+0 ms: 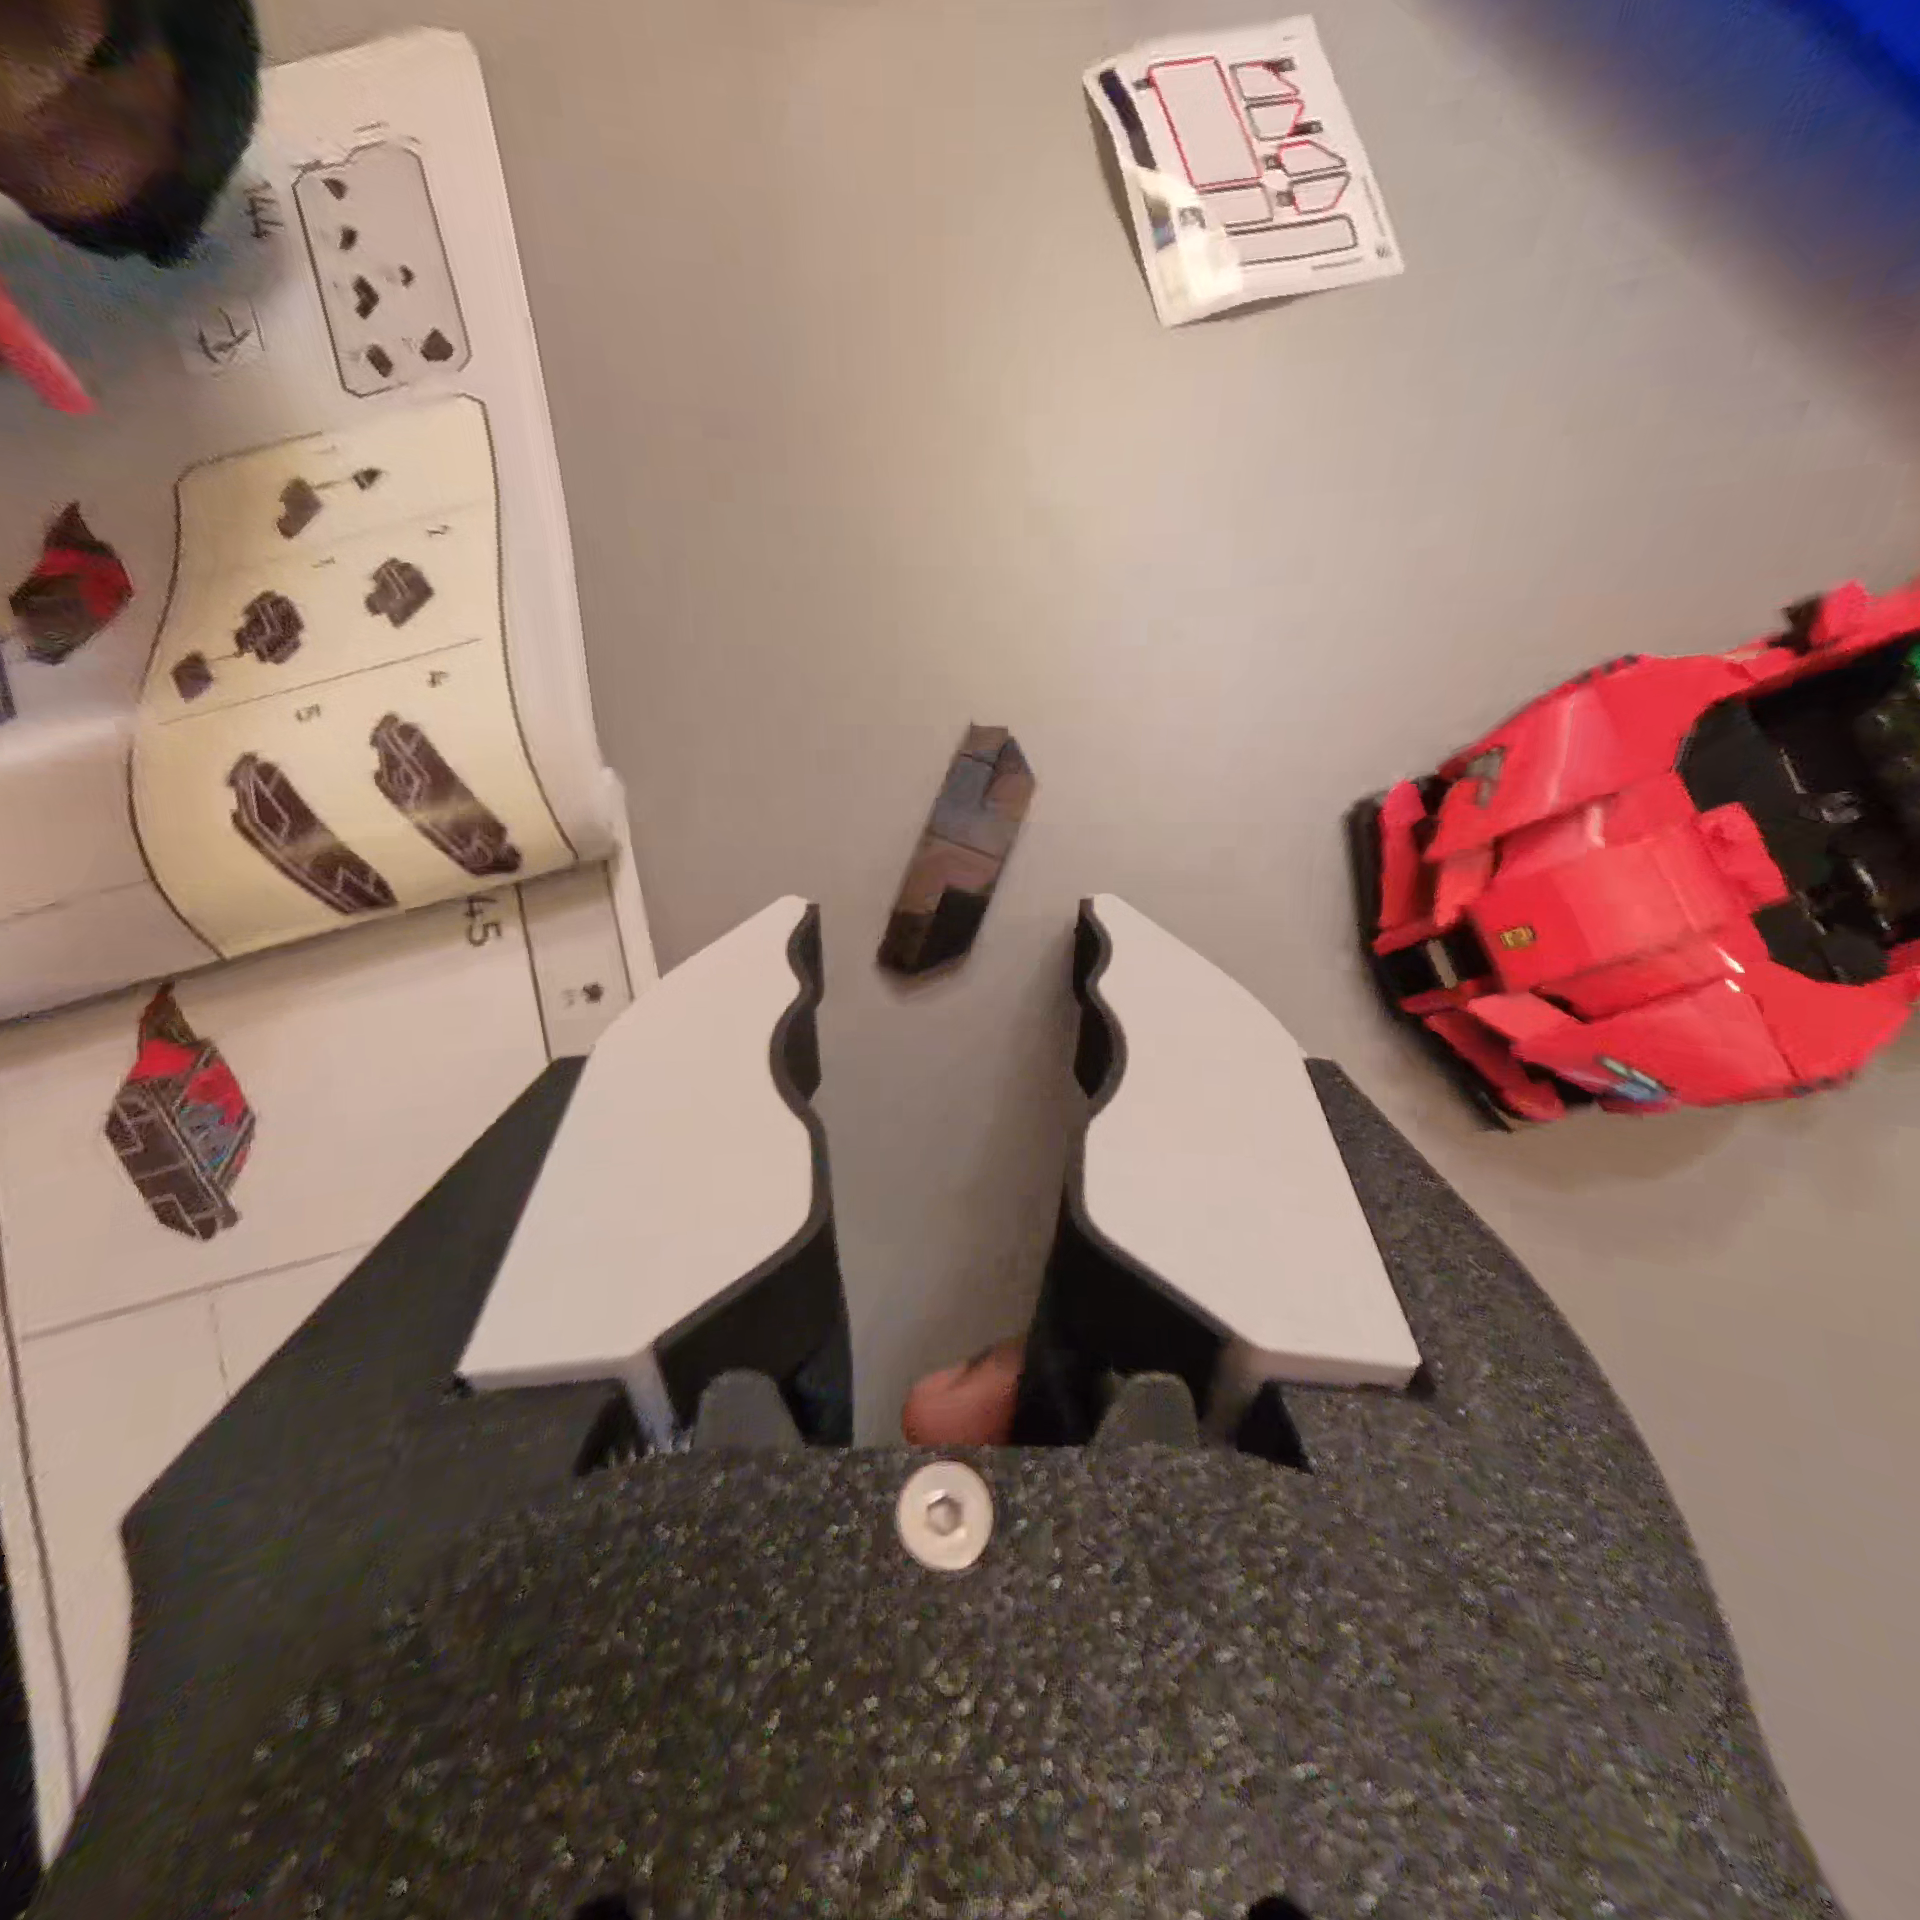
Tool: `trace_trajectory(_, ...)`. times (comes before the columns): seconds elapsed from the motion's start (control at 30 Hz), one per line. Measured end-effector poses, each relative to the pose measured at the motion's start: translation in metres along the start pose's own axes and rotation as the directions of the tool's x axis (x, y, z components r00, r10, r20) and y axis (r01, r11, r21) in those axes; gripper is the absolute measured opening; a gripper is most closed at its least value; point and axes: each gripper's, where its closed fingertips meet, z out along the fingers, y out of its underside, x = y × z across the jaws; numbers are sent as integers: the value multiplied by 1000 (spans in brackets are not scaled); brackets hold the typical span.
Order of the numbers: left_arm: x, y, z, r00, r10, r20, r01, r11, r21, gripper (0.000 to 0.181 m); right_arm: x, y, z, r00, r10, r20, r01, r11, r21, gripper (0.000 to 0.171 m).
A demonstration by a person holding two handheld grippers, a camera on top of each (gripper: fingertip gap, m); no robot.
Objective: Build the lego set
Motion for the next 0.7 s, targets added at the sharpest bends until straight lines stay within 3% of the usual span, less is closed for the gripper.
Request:
trace_trajectory(0.13, 2, 4, 2, 1000, -3, -13, 3, 1000, -8, 19, 0, -6, 10, 999, -34, -28, 32, 998, -58, 38)
trace_trajectory(0.27, 4, 5, 4, 999, -23, -37, 23, 1000, -7, 18, 3, -4, 8, 994, -102, 36, 107, 983, -147, 22)
trace_trajectory(0.37, 5, 7, 6, 999, -20, -32, 20, 1000, -13, 19, 5, -1, 5, 993, -83, 82, 98, 975, -200, 29)
trace_trajectory(0.4, 5, 7, 7, 999, -18, -28, 18, 1000, -16, 19, 6, -1, 5, 993, -89, 81, 104, 974, -200, 22)
trace_trajectory(0.57, 4, 8, 12, 999, -18, -40, 17, 1000, -9, 18, -4, -18, -1, 984, -89, 152, 99, 993, -64, 17)
trace_trajectory(0.7, 11, -6, 15, 999, 46, -25, -43, 996, 77, 18, -34, -75, -58, 946, -63, 317, 17, 989, 147, 17)
